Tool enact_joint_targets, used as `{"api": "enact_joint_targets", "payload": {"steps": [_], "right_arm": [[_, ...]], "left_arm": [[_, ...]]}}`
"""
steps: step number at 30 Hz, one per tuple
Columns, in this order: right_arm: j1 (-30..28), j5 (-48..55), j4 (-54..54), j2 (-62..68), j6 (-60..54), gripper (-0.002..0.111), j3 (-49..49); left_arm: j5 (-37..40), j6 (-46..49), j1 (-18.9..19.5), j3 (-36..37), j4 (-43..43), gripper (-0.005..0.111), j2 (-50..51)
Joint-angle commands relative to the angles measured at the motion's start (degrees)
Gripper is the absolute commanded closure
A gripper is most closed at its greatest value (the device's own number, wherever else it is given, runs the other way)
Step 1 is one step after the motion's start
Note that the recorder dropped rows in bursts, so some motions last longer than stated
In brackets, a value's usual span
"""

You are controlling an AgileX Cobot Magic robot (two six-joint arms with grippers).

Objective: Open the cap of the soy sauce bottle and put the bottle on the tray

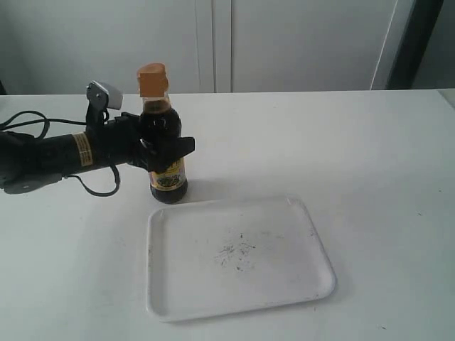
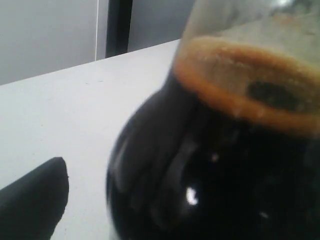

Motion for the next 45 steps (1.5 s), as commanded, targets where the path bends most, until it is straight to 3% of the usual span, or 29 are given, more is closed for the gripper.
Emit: {"api": "enact_joint_targets", "payload": {"steps": [1,6,9,13,22,34,45], "right_arm": [[-0.1,-0.2,-0.1,-0.3,-0.1,0.108,0.3],[-0.1,-0.2,-0.1,-0.3,-0.1,0.108,0.3],[-0.1,-0.2,-0.1,-0.3,-0.1,0.108,0.3],[-0.1,-0.2,-0.1,-0.3,-0.1,0.108,0.3],[-0.1,-0.2,-0.1,-0.3,-0.1,0.108,0.3],[-0.1,-0.9,-2.0,-0.3,-0.3,0.108,0.3],[-0.1,-18.7,-1.9,-0.3,-0.1,0.108,0.3]], "left_arm": [[0.5,1.1,-0.1,-0.4,-0.8,0.011,0.7],[0.5,1.4,-0.1,-0.4,-0.8,0.036,1.5],[0.5,2.7,-0.1,-0.4,-0.8,0.062,2.6],[0.5,6.1,-0.1,-0.4,-0.2,0.106,3.9],[0.5,14.2,-0.1,-0.4,1.1,0.107,4.0],[0.5,14.6,-0.1,-0.4,3.8,0.107,4.0],[0.5,14.8,-0.1,-0.4,3.9,0.107,4.0]]}}
